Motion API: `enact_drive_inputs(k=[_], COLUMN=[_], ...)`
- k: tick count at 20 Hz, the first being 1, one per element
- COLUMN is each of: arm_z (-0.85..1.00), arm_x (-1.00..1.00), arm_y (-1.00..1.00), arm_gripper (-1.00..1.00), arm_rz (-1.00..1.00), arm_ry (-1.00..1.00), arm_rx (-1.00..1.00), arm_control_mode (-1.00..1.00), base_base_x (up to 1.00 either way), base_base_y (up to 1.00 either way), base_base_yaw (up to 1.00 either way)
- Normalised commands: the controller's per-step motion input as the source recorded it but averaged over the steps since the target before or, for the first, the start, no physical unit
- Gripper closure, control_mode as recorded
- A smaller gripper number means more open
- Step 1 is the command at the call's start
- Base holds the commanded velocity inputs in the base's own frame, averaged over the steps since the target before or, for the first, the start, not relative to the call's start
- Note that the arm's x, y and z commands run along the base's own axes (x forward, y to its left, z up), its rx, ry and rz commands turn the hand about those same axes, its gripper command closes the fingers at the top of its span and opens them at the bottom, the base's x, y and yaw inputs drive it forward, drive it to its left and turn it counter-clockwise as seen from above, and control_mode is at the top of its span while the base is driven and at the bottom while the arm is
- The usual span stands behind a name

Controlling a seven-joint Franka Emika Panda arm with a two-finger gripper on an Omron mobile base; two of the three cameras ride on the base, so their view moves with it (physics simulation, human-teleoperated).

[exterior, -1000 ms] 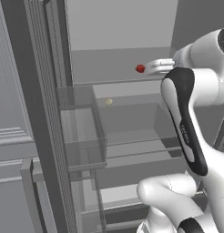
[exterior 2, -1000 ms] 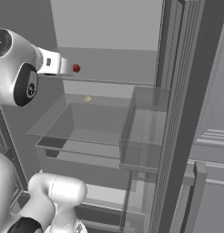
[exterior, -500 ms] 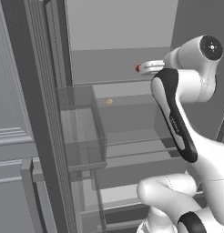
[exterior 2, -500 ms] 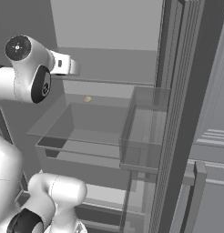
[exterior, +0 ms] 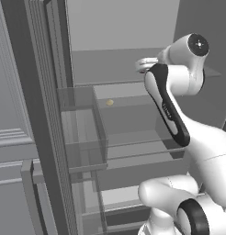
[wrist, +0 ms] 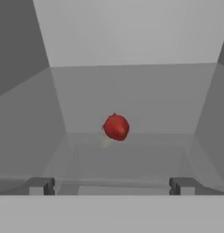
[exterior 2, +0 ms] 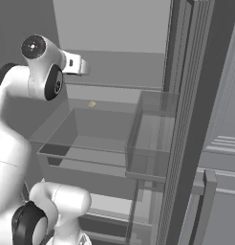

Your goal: Take the strawberry from the fridge and place it on top of the pancake, located on the dining counter.

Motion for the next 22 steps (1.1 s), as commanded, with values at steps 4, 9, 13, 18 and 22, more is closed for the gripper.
enact_drive_inputs(k=[4, 9, 13, 18, 22], arm_z=[-0.07, -0.08, -0.08, -0.17, -0.14], arm_x=[0.48, 0.48, 0.51, 0.43, 0.14], arm_y=[0.0, 0.0, 0.0, 0.0, 0.0], arm_gripper=[-1.0, -1.0, -1.0, -1.0, -1.0], arm_rz=[0.0, 0.01, 0.01, 0.0, 0.0], arm_ry=[0.01, 0.02, 0.04, 0.06, 0.03], arm_rx=[0.0, 0.0, 0.0, -0.01, 0.0], arm_control_mode=[-1.0, -1.0, -1.0, -1.0, -1.0], base_base_x=[0.0, 0.0, 0.0, 0.0, 0.0], base_base_y=[0.0, 0.0, 0.0, 0.0, 0.0], base_base_yaw=[0.0, 0.0, 0.0, 0.0, 0.0])
